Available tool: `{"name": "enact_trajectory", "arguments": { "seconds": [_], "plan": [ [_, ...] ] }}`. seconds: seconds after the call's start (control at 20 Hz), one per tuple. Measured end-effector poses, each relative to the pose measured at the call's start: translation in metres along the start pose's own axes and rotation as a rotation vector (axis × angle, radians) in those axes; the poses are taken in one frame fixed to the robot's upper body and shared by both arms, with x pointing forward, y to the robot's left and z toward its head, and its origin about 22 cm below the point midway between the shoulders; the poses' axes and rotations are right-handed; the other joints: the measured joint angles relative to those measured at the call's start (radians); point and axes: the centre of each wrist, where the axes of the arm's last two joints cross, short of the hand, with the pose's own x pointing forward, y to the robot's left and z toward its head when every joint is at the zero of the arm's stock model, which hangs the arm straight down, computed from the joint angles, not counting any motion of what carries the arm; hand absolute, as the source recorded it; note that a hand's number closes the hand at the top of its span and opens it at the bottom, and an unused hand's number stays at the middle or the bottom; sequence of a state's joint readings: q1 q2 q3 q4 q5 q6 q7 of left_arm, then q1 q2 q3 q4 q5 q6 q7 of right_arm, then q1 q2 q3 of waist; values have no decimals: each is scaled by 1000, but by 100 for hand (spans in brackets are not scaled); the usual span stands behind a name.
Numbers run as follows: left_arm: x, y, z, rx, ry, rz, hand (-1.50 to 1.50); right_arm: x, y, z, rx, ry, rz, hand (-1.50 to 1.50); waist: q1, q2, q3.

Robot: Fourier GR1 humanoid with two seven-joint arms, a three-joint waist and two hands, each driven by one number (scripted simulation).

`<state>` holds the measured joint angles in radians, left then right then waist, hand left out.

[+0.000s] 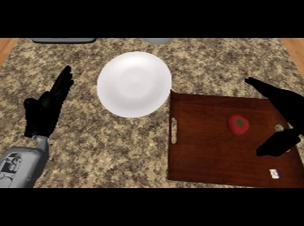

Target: Pick the tomato from the tray and place it in the plate

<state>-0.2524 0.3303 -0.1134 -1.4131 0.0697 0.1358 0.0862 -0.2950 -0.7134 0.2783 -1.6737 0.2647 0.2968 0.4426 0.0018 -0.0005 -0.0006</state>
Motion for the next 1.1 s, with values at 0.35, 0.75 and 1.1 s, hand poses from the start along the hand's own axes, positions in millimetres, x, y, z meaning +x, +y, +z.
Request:
{"name": "enact_trajectory", "arguments": {
  "seconds": [0.35,0.75,1.1],
  "plan": [
    [-1,-5,1,2,2,0,0,-1,15,-26,75,44,33,-150,3,1,0],
    [-4,-7,-1,3,-2,5,0,-25,51,-48,155,97,91,-150,2,1,1],
    [-1,-7,1,0,4,9,0,-38,73,-69,195,119,110,-150,3,1,1]
  ]
}}
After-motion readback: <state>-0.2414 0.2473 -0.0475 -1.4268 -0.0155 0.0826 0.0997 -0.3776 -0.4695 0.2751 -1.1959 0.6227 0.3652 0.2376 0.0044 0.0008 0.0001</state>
